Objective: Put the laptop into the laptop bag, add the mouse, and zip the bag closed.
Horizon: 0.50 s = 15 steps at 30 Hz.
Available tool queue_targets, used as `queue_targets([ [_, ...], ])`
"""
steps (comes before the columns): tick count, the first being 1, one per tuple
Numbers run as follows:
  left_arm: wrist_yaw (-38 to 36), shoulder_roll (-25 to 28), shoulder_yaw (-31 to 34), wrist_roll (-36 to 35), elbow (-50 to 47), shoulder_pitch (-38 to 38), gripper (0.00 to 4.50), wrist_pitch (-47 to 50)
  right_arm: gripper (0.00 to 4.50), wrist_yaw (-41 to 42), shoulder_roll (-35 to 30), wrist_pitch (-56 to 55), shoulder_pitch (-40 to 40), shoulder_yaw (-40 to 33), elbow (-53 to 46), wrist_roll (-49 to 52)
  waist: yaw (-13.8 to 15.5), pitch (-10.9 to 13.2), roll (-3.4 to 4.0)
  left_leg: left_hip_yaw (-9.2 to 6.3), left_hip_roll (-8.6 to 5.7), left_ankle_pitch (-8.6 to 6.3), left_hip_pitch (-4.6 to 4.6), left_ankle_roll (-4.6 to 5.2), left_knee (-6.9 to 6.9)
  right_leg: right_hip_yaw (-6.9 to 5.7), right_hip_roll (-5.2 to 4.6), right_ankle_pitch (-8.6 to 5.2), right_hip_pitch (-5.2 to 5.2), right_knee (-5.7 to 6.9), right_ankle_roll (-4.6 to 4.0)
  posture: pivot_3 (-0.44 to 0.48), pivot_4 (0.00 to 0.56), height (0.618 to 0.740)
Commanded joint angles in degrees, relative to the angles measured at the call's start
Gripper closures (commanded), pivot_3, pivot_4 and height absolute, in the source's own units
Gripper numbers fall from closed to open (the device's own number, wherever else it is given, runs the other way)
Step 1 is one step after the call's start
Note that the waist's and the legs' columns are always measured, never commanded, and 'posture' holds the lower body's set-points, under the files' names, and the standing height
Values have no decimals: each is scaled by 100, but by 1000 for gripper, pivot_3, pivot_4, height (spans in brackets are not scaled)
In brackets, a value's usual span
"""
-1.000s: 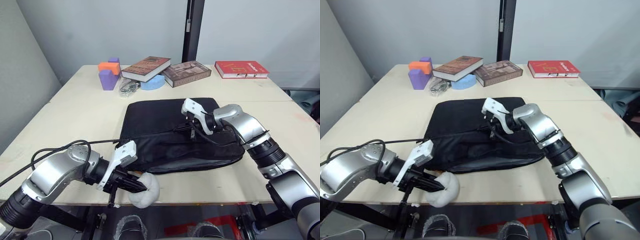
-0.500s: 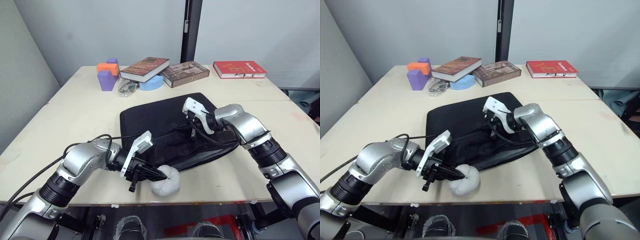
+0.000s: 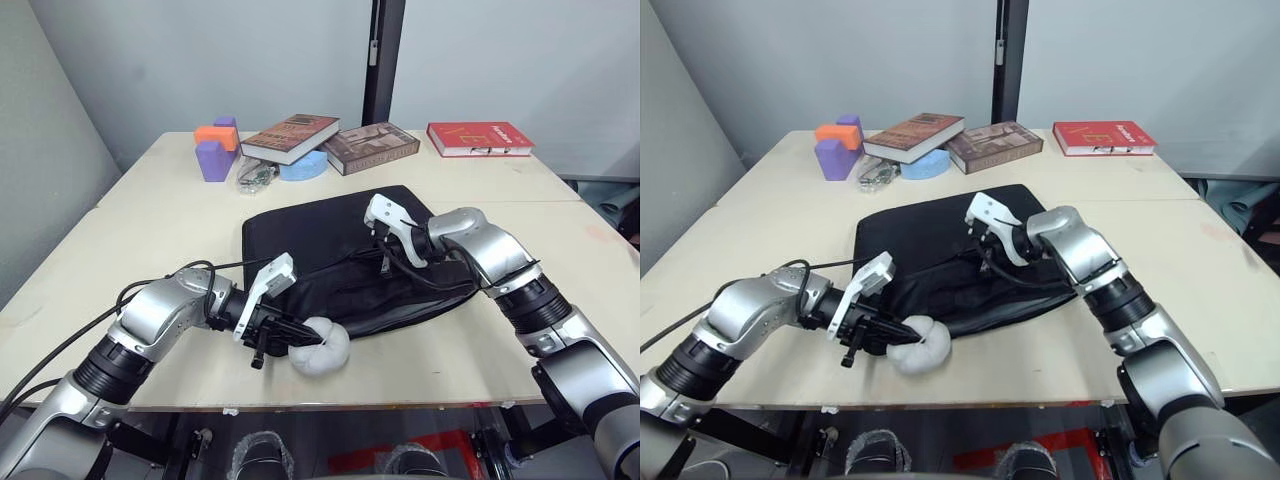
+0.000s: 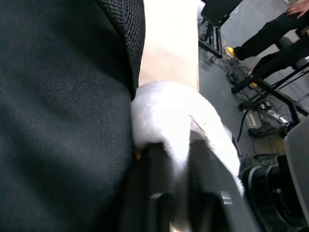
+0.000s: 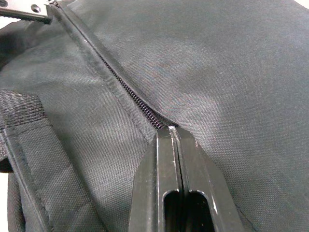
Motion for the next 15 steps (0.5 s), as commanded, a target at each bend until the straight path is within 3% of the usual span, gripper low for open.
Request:
queue_targets([
  [1,80,293,469,25,-119,24,2644,-88,4500,37,15,40,54,198,131,-110,1,0,0,0,0,0,0,0,0,0,0,0,0,0,0,0,150,707],
  [5,-67,847,464,274,-304,305,1296,-333,4500,27,16,34,45,182,137,-108,-7,0,0,0,0,-1,1,-1,-1,0,0,0,0,-2,0,0,150,707],
  [8,-113,1115,798,122,-272,460,1296,-350,4500,20,19,8,45,173,160,-114,-7,1,1,1,0,-1,3,-2,-8,0,0,-1,0,-4,1,0,150,707],
  [15,-379,1465,2165,-1058,-518,925,1296,255,4500,22,13,-52,22,147,198,-119,-22,2,2,3,0,-3,-1,-7,-10,1,1,-3,-9,-5,-1,0,150,707],
])
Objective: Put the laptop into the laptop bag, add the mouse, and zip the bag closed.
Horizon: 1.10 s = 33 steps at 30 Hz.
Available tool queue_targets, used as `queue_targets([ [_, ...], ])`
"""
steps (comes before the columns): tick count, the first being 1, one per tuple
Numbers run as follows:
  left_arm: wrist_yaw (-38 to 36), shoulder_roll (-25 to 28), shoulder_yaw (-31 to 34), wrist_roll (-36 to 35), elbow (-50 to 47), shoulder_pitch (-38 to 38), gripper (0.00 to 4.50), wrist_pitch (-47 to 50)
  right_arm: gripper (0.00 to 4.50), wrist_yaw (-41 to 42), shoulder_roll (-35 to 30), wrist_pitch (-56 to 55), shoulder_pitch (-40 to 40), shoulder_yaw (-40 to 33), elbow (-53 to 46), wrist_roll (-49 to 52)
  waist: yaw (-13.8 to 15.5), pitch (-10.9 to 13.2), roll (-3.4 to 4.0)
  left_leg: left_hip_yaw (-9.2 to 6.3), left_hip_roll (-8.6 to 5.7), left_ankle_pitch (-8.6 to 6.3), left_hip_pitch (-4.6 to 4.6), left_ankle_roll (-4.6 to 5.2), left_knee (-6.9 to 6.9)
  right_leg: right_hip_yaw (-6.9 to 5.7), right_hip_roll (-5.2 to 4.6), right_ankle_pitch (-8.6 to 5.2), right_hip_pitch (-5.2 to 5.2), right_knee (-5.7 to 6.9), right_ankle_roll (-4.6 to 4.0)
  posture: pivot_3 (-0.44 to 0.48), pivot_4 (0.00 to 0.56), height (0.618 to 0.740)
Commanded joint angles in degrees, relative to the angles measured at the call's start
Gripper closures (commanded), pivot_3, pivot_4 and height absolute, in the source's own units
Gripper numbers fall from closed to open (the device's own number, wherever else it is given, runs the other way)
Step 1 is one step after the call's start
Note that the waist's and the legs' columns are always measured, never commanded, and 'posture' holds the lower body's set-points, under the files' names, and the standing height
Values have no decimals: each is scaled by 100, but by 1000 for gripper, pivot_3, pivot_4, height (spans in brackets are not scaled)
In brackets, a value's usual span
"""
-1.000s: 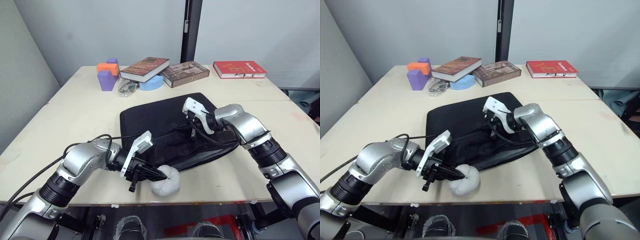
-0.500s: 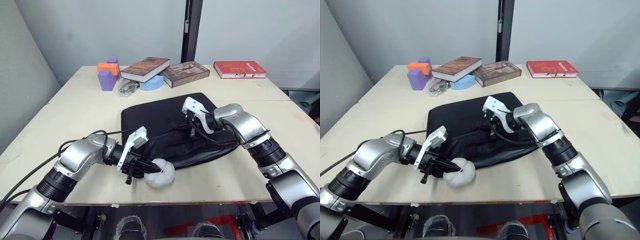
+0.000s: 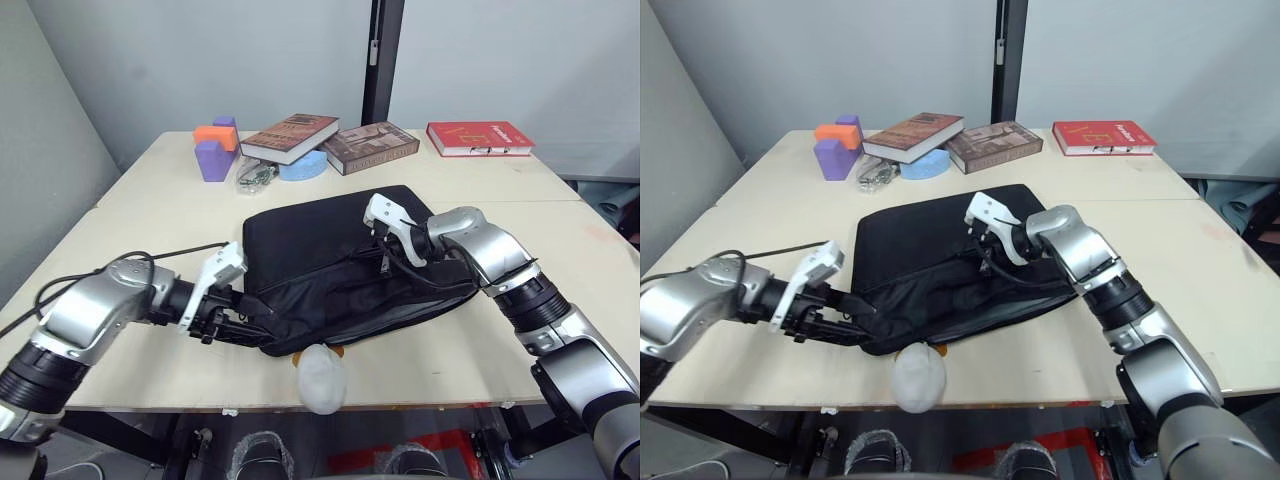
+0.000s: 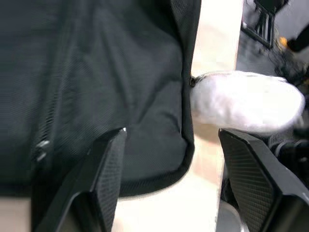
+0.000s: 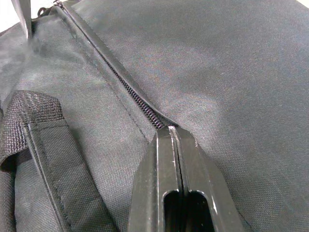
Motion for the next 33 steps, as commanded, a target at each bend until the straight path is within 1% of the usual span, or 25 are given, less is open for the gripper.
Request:
queue_targets([
  [1,-110,133,861,-724,-195,229,1296,368,4500,-6,9,36,55,149,131,-122,-5,0,0,0,0,0,-1,-1,-2,0,0,-1,-2,-1,-2,0,150,707],
  [4,-20,234,1317,-1030,-5,602,1296,804,4500,-14,26,12,50,132,128,-111,-21,2,2,0,0,-1,-2,-2,-5,-1,0,-3,-4,-1,-4,0,150,707],
  [6,28,254,1445,-1125,12,725,1296,933,4500,-17,28,4,52,132,125,-110,-30,3,1,2,0,-1,-2,-2,-7,0,0,-3,-6,-1,-4,0,150,707],
  [9,349,157,1580,-1351,454,1072,1296,1703,4500,-38,73,-16,78,140,105,-100,-32,4,3,1,1,-1,-2,-2,-8,0,0,-4,-8,-1,-3,0,150,707],
  [14,977,-393,1754,-1708,815,1110,1296,2473,4500,-61,111,-11,95,141,83,-102,-55,5,3,4,1,-1,-1,-2,-11,1,2,-4,-11,-1,-3,0,150,707],
  [18,1392,-675,1759,-1793,782,1152,1296,2795,4500,-66,86,8,129,119,35,-95,-63,5,2,3,5,0,-1,-3,-12,1,6,-4,-10,-1,-3,0,150,707],
  [19,1551,-816,1741,-1771,820,1121,1296,2833,4500,-74,82,7,133,114,37,-98,-61,5,2,3,6,0,-1,-3,-12,0,7,-4,-10,-1,-4,0,150,707],
  [25,2554,-1721,1669,-1585,1152,684,1296,2860,4500,-112,69,50,147,85,-17,-87,-41,4,0,2,5,0,0,-2,-10,1,6,-4,-4,-3,-4,0,150,707],
  [29,3063,-2270,1853,-1692,1325,298,1296,2954,4500,-132,51,81,153,63,-52,-75,-40,3,0,1,4,0,6,-2,-10,1,7,-4,2,-1,-4,0,150,707],
  [30,3143,-2330,1912,-1731,1366,216,1841,3017,4500,-135,43,89,155,60,-63,-72,-41,3,-1,1,4,1,5,-2,-10,1,7,-4,2,-2,-4,0,150,707],
  [33,3161,-2290,1989,-1850,1391,77,2885,3137,4500,-138,13,109,161,42,-90,-62,-38,4,-2,1,5,2,1,-4,-10,1,8,-4,-2,-3,-4,0,150,707],
])
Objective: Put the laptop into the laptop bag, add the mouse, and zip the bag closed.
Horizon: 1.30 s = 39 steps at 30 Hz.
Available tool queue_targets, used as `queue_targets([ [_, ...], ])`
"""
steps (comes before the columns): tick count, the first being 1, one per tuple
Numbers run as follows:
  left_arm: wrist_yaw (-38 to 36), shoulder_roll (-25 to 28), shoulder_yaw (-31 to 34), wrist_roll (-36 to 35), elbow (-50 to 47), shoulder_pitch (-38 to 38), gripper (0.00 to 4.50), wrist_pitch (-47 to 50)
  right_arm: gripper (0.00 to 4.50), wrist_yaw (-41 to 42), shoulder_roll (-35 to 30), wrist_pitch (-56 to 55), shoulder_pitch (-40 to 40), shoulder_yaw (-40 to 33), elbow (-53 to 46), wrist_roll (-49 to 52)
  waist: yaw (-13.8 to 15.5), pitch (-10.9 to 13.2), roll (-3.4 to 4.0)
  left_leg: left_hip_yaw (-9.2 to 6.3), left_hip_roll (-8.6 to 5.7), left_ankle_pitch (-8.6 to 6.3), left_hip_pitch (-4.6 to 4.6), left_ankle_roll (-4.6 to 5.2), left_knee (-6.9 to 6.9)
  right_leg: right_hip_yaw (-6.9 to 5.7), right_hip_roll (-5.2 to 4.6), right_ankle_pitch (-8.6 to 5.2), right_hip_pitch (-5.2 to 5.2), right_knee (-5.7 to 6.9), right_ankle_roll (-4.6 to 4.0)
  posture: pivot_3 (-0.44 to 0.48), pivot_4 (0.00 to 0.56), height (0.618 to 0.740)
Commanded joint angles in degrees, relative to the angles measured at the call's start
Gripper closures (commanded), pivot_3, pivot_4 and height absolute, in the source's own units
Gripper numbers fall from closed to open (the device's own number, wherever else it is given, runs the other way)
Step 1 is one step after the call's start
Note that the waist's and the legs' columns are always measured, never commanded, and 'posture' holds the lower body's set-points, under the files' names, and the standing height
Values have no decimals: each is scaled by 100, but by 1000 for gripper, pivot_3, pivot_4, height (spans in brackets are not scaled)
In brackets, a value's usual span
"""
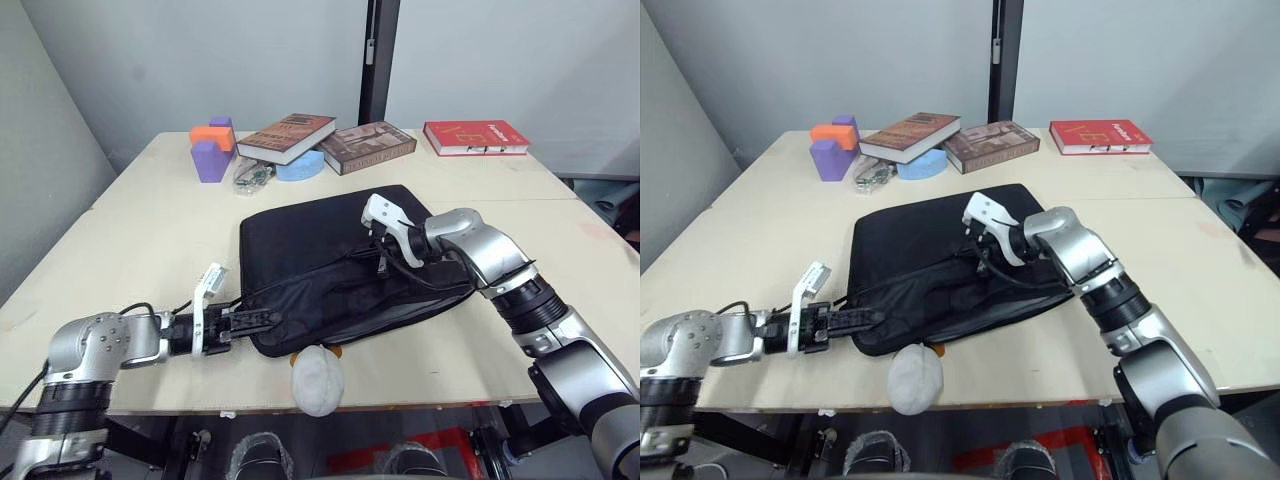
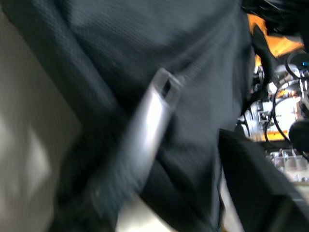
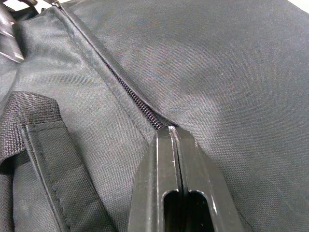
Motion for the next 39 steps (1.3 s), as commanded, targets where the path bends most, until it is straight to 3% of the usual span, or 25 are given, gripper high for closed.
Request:
queue_targets([
  [1,-45,153,265,-167,14,-214,3195,114,4500,-25,-82,111,109,63,-21,-77,10,0,-1,0,0,0,-1,0,0,-1,0,0,0,-2,0,0,150,707],
  [4,-247,373,230,-196,118,-310,4179,164,4500,-23,-115,130,108,39,-56,-63,10,3,-4,-1,0,0,-12,0,0,-3,0,0,-5,-11,0,0,150,707],
  [6,-425,533,116,-136,257,-388,4342,109,4500,-27,-119,139,108,35,-72,-58,6,4,-4,-1,0,0,-18,-1,-3,-5,0,0,-11,-17,0,0,150,707],
  [16,-1715,1479,-887,1028,2360,-1756,4365,-946,4500,-43,-99,304,106,50,-368,18,37,11,-8,-3,1,2,-21,-7,-17,-11,2,0,-13,-27,0,0,150,707],
  [23,-3217,1997,-2004,1789,3020,-2143,4365,-1443,4500,24,-107,633,111,-285,-891,445,11,17,-10,-6,4,6,-25,-21,-26,-16,5,0,-15,-38,0,0,150,707],
  [28,-4270,2142,-2821,2536,3647,-2516,4365,-2037,4500,171,-360,997,248,-917,-1600,1178,140,23,-7,-8,3,9,-35,-27,-34,-21,4,0,-16,-54,-1,0,150,707],
  [39,-5162,2010,-3246,3297,4400,-3099,4365,-2405,4500,185,-1146,1504,779,-1791,-3006,2447,310,23,-9,-21,3,16,-49,-39,-33,-33,4,2,-14,-62,-2,0,150,707],
])
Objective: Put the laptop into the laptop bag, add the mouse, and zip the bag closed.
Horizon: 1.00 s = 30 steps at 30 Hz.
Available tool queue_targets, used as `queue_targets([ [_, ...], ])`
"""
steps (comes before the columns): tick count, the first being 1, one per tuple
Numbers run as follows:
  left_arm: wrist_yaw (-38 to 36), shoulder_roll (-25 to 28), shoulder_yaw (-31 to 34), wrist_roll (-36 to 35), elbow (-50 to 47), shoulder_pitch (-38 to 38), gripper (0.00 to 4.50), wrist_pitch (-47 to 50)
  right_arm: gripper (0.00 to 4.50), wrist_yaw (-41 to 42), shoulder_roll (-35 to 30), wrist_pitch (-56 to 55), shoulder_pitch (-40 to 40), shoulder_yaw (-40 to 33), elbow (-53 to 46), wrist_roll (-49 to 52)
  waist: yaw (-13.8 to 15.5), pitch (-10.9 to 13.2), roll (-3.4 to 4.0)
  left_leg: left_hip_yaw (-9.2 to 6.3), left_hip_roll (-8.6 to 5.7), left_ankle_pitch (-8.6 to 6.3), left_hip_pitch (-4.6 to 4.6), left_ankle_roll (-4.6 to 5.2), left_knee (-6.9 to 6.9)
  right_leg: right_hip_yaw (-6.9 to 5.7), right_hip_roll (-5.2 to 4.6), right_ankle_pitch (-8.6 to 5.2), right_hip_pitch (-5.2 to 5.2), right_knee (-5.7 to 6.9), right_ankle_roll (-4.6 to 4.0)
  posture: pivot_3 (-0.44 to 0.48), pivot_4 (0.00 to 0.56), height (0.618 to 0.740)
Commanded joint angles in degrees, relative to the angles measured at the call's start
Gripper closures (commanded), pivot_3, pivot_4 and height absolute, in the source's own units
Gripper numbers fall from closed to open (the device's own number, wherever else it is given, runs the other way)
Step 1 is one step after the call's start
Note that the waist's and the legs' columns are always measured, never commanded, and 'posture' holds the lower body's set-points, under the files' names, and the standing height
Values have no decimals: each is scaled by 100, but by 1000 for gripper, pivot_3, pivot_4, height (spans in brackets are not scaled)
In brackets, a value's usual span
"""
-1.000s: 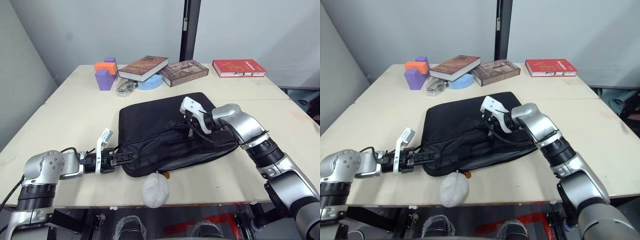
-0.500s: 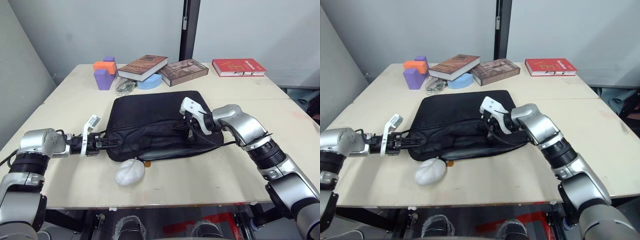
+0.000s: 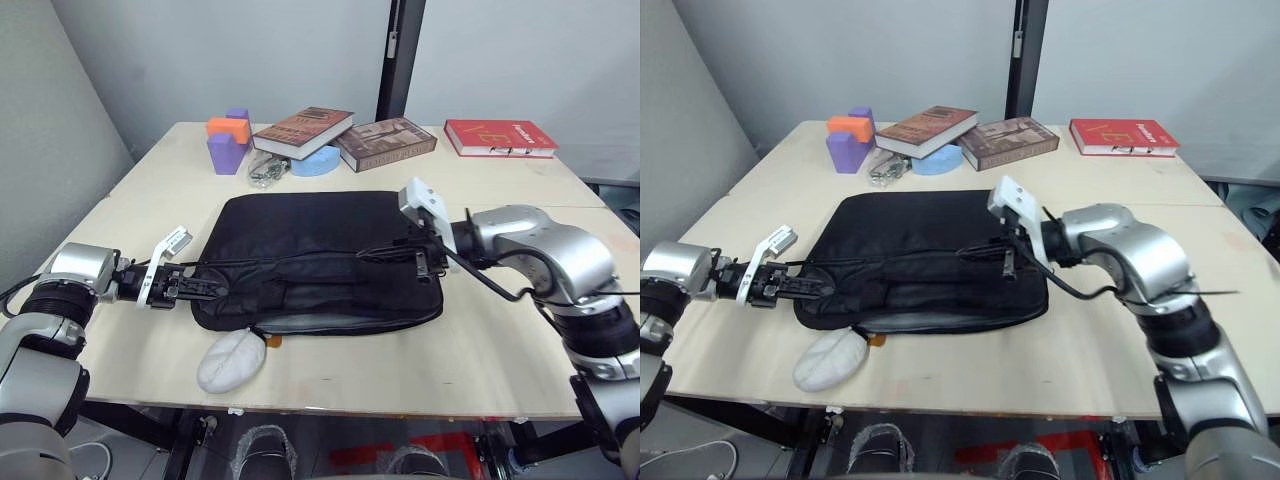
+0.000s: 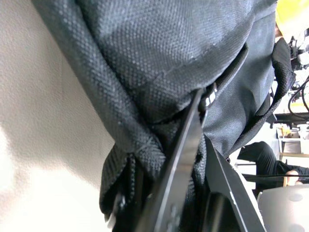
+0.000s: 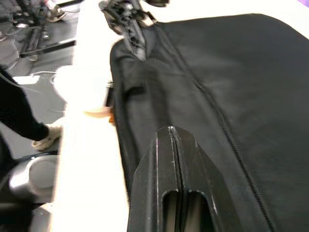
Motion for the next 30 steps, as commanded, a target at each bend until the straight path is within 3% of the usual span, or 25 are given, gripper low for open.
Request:
queue_targets([
  [1,-262,-13,-23,331,394,-349,4365,-320,4500,-90,-158,46,21,-215,-341,262,-2,0,0,0,0,0,2,0,1,0,0,0,2,1,0,0,150,707],
  [6,-134,-216,164,648,1268,-789,4365,-817,4500,-266,-293,10,121,-145,-338,320,10,0,0,-2,0,2,3,3,11,2,-1,0,4,14,-1,0,150,707],
  [13,-202,-254,294,765,1552,-965,4365,-1096,4500,-332,-379,-90,151,-18,-186,289,-18,0,-1,-1,-1,2,4,2,14,3,-2,1,5,18,0,0,150,707],
  [15,-165,-250,407,801,1659,-1039,3387,-1118,4500,-332,-399,-128,158,2,-155,286,-16,0,-1,-2,-1,2,3,2,14,3,-2,1,4,18,0,0,150,707],
  [18,24,-124,493,1002,1777,-1084,2464,-1408,4500,-309,-416,-190,135,59,-76,260,-2,-1,-1,-3,-1,2,2,2,15,3,-2,1,4,18,-1,0,150,707],
  [22,204,81,706,1231,1976,-1239,2464,-1811,4500,-269,-453,-297,104,114,57,224,-3,-1,-1,-3,-1,1,1,3,14,2,-2,1,4,14,0,0,150,707],
  [28,-149,498,1145,1232,1821,-1531,2464,-2269,4500,-254,-510,-557,108,121,275,131,8,-1,-2,-4,-1,1,-1,3,14,0,-3,1,3,13,0,0,150,707],
  [30,-272,674,1175,781,1264,-1319,2464,-2338,4500,-287,-454,-759,108,114,385,32,4,-1,-2,-3,-2,0,0,2,13,1,-5,1,4,12,0,0,150,707],
])
